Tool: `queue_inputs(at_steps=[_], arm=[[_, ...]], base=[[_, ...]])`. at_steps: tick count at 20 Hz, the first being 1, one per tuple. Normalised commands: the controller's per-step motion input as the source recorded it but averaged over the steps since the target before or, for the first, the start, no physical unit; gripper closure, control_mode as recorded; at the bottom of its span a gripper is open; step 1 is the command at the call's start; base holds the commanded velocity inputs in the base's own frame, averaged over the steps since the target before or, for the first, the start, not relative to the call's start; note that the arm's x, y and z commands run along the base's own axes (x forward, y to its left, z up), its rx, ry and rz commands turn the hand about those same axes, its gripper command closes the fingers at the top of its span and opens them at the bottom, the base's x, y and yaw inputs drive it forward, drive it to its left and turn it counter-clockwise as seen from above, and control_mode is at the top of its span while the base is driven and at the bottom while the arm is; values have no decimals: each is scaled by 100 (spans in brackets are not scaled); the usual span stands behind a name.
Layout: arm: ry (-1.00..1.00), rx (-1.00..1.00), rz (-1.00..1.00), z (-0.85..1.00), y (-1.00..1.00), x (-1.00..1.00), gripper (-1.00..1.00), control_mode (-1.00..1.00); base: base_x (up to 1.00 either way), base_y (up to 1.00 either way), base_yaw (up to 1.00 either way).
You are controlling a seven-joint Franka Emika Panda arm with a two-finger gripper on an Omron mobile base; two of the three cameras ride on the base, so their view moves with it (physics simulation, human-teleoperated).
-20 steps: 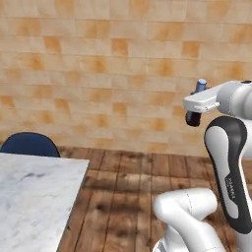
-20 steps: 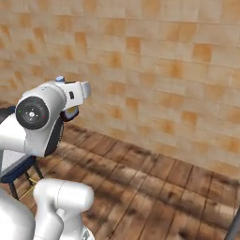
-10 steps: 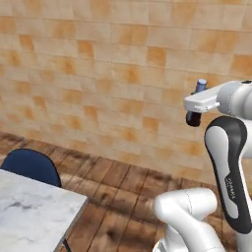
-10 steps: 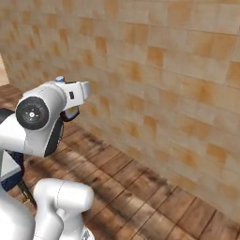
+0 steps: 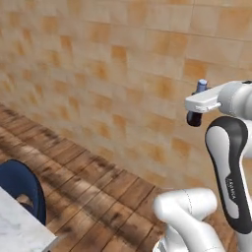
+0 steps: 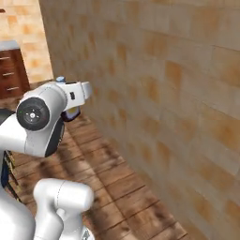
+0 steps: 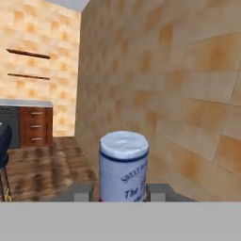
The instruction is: Move the hot dog bun to the plate on the dining table and place the condiment next to that plate. Then navigate to the fridge and take the sausage and place it on the plate as well.
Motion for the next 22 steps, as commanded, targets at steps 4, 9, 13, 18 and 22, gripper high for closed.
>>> queue_inputs(at_steps=[4,9,13,18,22], arm=[[0,0,0,0,0,0,100,100],[0,0,0,0,0,0,100,100],[0,0,0,0,0,0,100,100],[0,0,0,0,0,0,100,100],[0,0,0,0,0,0,100,100]], base=[[100,-34,59],[100,-34,61],[100,-35,60],[99,-35,60],[95,-32,60]])
